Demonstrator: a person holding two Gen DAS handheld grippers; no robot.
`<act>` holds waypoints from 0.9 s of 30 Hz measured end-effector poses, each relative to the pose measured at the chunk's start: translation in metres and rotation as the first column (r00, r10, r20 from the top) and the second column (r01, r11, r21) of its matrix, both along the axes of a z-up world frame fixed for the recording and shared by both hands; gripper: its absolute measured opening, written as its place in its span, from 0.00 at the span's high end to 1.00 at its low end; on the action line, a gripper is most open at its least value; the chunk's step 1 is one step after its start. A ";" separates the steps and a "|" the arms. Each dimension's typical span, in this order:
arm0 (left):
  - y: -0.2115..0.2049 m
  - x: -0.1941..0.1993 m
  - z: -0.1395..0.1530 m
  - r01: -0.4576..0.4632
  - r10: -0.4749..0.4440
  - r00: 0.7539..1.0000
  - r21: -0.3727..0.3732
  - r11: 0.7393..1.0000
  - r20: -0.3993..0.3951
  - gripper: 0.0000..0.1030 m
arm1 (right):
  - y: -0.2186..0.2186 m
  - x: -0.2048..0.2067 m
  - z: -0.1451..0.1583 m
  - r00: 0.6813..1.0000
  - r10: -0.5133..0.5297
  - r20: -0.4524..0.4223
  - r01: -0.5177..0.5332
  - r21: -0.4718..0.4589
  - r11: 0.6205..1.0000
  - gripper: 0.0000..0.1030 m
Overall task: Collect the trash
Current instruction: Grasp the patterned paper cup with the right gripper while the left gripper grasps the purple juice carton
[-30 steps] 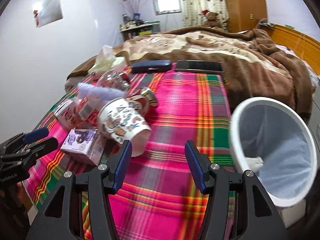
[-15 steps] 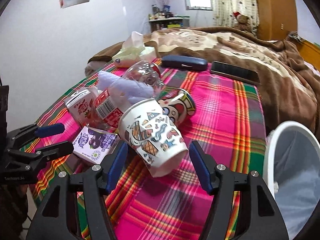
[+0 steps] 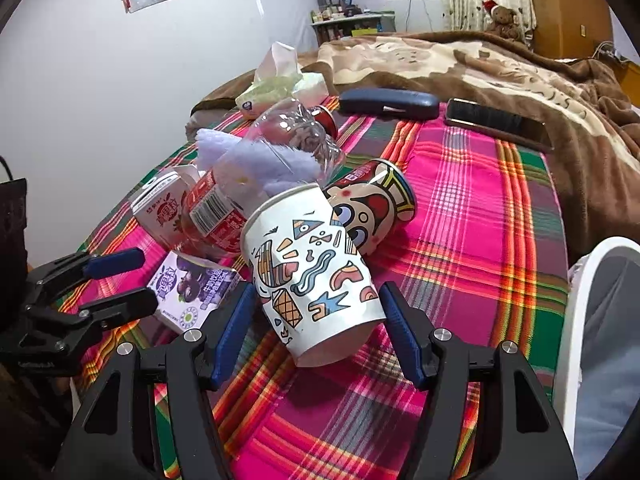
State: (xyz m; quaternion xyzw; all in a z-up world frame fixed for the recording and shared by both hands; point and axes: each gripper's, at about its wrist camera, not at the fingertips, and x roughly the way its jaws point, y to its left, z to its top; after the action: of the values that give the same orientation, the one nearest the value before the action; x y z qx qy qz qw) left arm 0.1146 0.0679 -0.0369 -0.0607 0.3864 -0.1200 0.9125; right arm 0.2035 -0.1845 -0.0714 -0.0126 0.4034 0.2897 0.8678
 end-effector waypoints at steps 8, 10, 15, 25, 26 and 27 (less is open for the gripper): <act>-0.006 0.002 -0.005 0.015 -0.015 1.000 -0.013 1.000 -0.006 0.34 | -0.015 -0.011 0.002 1.000 -0.023 -0.018 0.024 0.066 0.997 0.54; -0.009 0.003 -0.005 0.032 -0.032 0.999 -0.023 0.999 -0.009 0.34 | -0.020 -0.015 0.003 0.999 -0.045 -0.007 0.045 0.062 0.997 0.54; -0.023 0.002 -0.007 0.081 -0.081 0.997 -0.025 0.996 -0.016 0.34 | -0.033 -0.018 0.003 0.997 -0.078 -0.008 0.078 0.076 0.994 0.56; -0.049 -0.006 -0.008 0.148 -0.150 0.988 -0.059 0.987 -0.031 0.34 | -0.054 -0.029 0.003 0.989 -0.145 0.000 0.145 0.072 0.987 0.56; -0.050 -0.008 -0.008 0.154 -0.156 0.987 -0.061 0.986 -0.031 0.34 | -0.055 -0.030 0.003 0.989 -0.150 0.004 0.149 0.065 0.987 0.56; -0.054 -0.010 -0.008 0.168 -0.170 0.985 -0.070 0.983 -0.033 0.34 | -0.057 -0.030 0.003 0.988 -0.155 0.006 0.154 0.060 0.986 0.57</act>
State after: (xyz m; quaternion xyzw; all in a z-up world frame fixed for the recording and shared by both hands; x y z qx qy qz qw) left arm 0.1046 0.0141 -0.0445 -0.0604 0.4036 -0.2086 0.8888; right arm 0.1731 -0.2410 -0.0686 0.0428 0.3896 0.2335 0.8899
